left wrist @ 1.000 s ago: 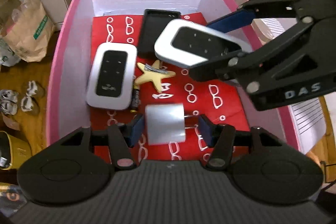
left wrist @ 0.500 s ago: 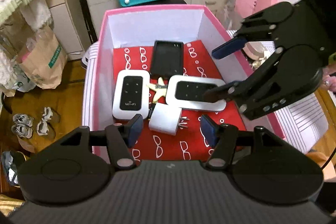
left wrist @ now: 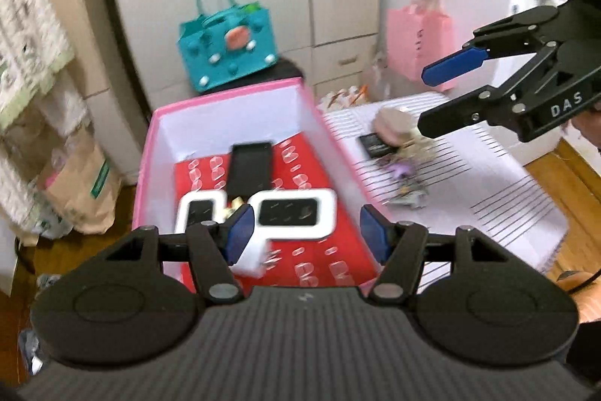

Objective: Organize rigid objects
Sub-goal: 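Move the left gripper to the silver keys and grasp them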

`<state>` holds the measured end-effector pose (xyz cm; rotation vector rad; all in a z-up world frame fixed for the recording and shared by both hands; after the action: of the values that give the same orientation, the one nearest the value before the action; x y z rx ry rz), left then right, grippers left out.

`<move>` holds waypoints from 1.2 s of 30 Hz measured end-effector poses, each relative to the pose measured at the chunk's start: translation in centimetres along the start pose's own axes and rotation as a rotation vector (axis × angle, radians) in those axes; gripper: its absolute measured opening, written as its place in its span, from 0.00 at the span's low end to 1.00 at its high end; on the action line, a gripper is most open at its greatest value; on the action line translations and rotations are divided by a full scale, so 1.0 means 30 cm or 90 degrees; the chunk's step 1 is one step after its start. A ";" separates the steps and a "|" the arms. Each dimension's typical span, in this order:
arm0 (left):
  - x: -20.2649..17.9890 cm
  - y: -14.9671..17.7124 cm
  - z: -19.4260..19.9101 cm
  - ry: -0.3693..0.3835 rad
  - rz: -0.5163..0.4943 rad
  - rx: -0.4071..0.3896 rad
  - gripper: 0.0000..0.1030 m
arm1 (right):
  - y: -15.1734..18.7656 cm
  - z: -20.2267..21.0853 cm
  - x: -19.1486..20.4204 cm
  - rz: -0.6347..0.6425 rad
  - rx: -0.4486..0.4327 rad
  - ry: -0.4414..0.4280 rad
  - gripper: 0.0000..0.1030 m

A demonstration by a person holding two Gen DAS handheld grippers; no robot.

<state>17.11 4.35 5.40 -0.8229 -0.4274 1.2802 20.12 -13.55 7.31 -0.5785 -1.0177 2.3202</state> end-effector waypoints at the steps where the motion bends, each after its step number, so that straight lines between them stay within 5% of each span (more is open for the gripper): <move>1: -0.023 0.001 0.005 0.004 -0.005 -0.006 0.60 | 0.016 0.024 -0.005 -0.003 -0.004 0.011 0.68; 11: -0.292 0.026 -0.017 0.066 -0.024 -0.069 0.60 | 0.211 0.181 -0.073 -0.046 -0.025 0.081 0.68; 18: -0.418 0.081 -0.116 0.049 -0.003 -0.097 0.60 | 0.338 0.183 -0.144 -0.111 -0.027 0.075 0.68; 23: -0.478 0.134 -0.204 0.096 0.045 -0.051 0.59 | 0.411 0.152 -0.198 -0.151 -0.025 0.053 0.68; 29: -0.496 0.183 -0.276 0.073 0.064 -0.075 0.57 | 0.489 0.098 -0.237 -0.179 -0.019 0.025 0.68; 36: -0.502 0.235 -0.461 -0.017 0.072 -0.059 0.48 | 0.541 0.005 -0.274 -0.206 -0.019 -0.018 0.64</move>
<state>18.04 -13.67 -6.51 -0.9197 -0.4693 1.3860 21.47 -28.04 -3.64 -0.3614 -1.0748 2.0364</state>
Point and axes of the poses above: each gripper's, at about its wrist camera, not at the fingertips, and z roughly against the way its jaws point, x to its left, y to its underside, the point moved 3 cm from there along -z, roughly the way its jaws point, and after that the axes turned 15 degrees about z, right-handed, at the moved point
